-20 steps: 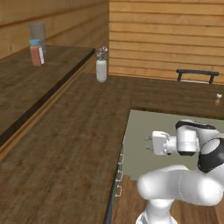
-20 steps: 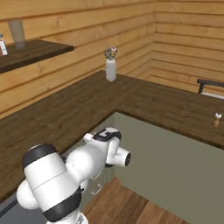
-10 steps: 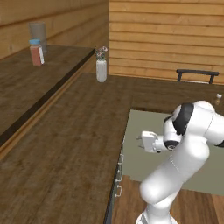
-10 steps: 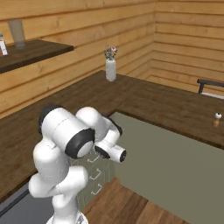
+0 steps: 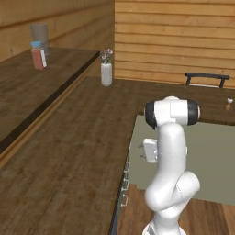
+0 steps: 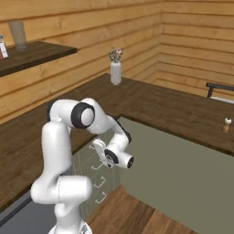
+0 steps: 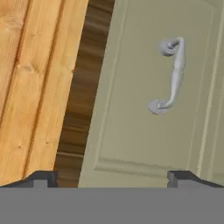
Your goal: Take a straw from the drawer in front and place it inside the glass cup on the dining counter.
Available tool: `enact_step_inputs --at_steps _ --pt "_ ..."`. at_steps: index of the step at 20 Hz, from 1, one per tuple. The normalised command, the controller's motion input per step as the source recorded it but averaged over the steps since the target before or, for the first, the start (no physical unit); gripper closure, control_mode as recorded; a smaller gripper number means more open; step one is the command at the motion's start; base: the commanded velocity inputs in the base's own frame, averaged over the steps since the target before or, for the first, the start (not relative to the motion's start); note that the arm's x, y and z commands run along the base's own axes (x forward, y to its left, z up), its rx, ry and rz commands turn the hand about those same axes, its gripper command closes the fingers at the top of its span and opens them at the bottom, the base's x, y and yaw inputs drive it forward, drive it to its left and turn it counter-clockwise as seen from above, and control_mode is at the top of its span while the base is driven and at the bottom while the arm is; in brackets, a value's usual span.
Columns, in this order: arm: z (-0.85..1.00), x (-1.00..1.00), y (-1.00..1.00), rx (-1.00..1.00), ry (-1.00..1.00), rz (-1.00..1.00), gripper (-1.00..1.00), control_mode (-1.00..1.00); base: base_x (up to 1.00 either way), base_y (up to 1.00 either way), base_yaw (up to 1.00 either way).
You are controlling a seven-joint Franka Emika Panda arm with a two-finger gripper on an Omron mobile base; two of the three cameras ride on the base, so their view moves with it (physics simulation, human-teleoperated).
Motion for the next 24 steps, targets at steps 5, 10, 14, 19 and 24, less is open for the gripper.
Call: enact_step_inputs --at_steps 5,10,14,19,24 --pt "-0.29 0.29 0.03 0.06 0.07 0.0 -1.0 -1.0 0.0 0.0 0.0" --pt "-0.01 0.17 0.12 0.01 -0.02 0.0 -1.0 -1.0 0.0 0.0 0.0" --pt "0.0 0.33 0.22 0.0 -0.01 0.0 -1.0 -1.0 0.0 0.0 0.0" --pt "-0.01 0.4 0.2 0.0 0.0 0.0 -1.0 -1.0 0.0 0.0 0.0" --pt "-0.06 0.31 0.2 0.0 0.0 0.0 -1.0 -1.0 0.0 0.0 0.0"
